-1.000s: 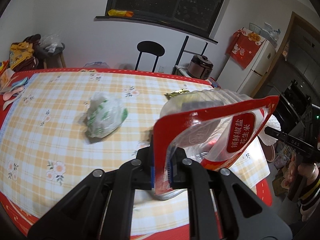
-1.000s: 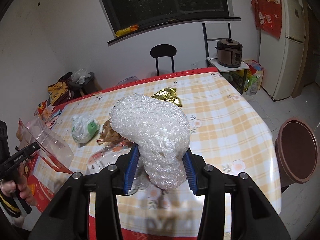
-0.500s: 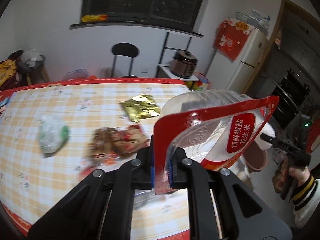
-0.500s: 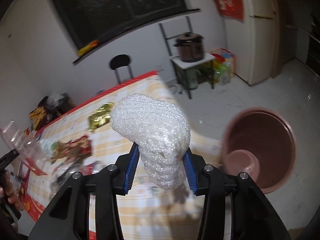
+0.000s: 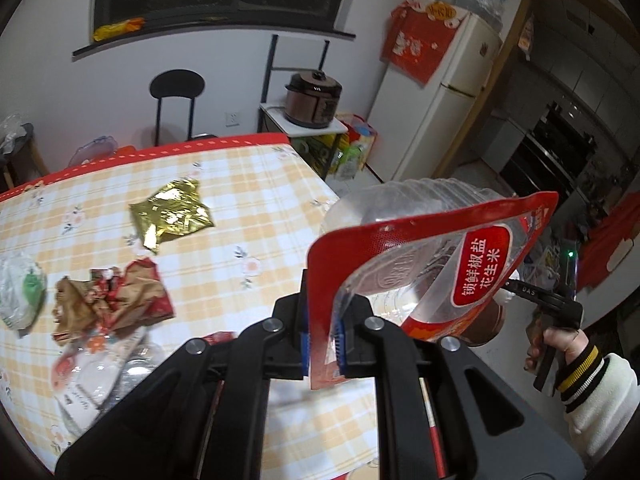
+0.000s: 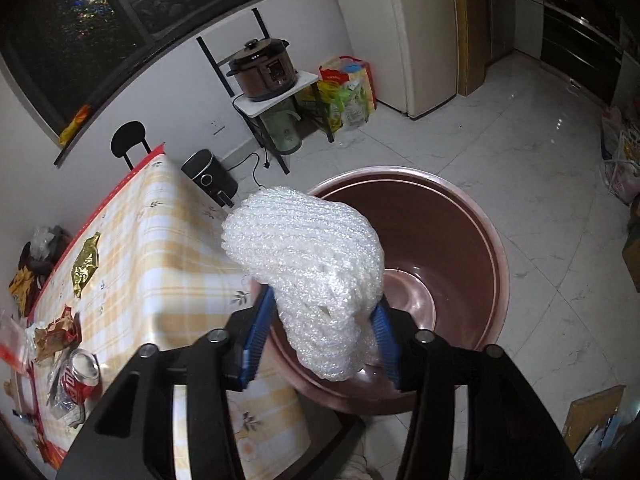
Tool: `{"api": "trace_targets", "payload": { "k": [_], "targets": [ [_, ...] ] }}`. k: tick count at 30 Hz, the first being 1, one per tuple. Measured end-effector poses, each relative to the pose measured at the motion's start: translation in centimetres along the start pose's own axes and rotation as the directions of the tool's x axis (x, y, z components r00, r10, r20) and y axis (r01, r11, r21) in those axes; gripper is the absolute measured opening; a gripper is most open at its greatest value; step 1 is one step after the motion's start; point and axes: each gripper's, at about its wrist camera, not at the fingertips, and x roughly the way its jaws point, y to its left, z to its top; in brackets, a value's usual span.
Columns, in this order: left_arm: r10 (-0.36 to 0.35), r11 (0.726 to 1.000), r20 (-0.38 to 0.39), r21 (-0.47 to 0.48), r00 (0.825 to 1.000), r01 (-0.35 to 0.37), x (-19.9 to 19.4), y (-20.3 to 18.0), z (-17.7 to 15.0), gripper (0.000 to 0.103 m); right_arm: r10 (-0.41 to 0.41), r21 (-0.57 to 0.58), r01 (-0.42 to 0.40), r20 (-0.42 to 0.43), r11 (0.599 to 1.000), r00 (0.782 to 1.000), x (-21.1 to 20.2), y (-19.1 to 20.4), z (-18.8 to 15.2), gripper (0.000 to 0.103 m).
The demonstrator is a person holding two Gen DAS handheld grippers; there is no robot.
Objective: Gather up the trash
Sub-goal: 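Carry the foam sleeve over the brown bin and open the right gripper, then move the left gripper over the bin and release the plastic tray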
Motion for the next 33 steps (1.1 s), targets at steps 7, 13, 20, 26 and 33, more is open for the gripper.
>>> {"api": "trace_targets", "payload": {
  "k": [7,13,20,26,33],
  "targets": [
    [-0.020,0.999,-0.038,0.040,0.999,0.021,2.5,-2.8,0.1,0.013,0.013,0.003,-0.013,0.024,1.000,1.000,-0.7,-1.5,0.4,0.078],
    [-0.047,0.997,-0.069,0.063,0.996,0.051,4.8,-5.1,0.3,0.013,0.045,-0.014,-0.044,0.072,0.999,0.996,-3.6,-2.1,0.9,0.098],
    [-0.096,0.991,-0.131,0.083,0.987,0.107,9.8,-9.0,1.4,0.013,0.043,-0.085,-0.032,0.122,0.996,0.992,-7.9,-1.9,1.0,0.098],
    [-0.163,0.980,-0.207,0.083,0.965,0.183,15.0,-13.4,2.0,0.013,0.028,-0.039,-0.023,0.156,0.999,0.987,-11.0,-3.8,0.4,0.098],
    [-0.263,0.951,-0.264,0.091,0.928,0.296,20.4,-20.2,3.1,0.014,-0.015,0.009,0.013,0.161,1.000,0.987,-12.9,-5.9,-1.0,0.098]
  ]
}}
